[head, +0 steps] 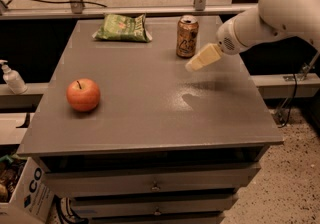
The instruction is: Move orange can near apple
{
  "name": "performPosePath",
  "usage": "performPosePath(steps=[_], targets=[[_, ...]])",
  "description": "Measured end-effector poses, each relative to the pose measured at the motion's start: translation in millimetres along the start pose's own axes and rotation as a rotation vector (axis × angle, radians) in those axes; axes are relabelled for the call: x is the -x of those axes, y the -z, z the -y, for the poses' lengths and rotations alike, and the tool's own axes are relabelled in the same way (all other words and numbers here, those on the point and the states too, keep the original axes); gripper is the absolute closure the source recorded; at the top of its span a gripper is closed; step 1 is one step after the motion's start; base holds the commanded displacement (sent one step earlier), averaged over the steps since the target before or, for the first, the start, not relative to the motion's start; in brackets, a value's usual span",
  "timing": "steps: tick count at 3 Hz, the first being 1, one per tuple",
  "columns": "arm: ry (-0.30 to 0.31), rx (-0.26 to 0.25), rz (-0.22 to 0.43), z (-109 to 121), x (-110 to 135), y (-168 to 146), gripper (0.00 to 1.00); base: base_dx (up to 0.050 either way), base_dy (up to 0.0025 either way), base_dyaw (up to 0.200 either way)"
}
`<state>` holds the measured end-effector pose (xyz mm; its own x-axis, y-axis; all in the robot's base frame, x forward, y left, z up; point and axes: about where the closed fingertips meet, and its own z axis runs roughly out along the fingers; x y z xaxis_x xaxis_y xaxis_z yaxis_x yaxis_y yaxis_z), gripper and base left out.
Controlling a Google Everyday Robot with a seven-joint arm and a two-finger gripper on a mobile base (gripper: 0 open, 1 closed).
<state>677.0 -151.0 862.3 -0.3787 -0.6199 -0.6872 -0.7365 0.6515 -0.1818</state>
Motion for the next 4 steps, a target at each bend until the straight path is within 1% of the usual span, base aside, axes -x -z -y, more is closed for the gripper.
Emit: performPosePath(steps=[1, 2, 3, 4], targets=[[-0.064, -0.007, 0.084, 19.3, 15.1, -26.6, 0.00, 0.000, 0.00000, 0.000], [-0.145, 0.007, 0.202, 34.8, 24.2, -48.0, 0.00, 0.000, 0.00000, 0.000], [-0.212, 0.027, 0.302, 43.8, 32.3, -60.1, 0.00, 0.000, 0.00000, 0.000], [-0.249, 0.039, 0.359, 48.9, 37.0, -66.0, 0.00, 0.000, 0.00000, 0.000]])
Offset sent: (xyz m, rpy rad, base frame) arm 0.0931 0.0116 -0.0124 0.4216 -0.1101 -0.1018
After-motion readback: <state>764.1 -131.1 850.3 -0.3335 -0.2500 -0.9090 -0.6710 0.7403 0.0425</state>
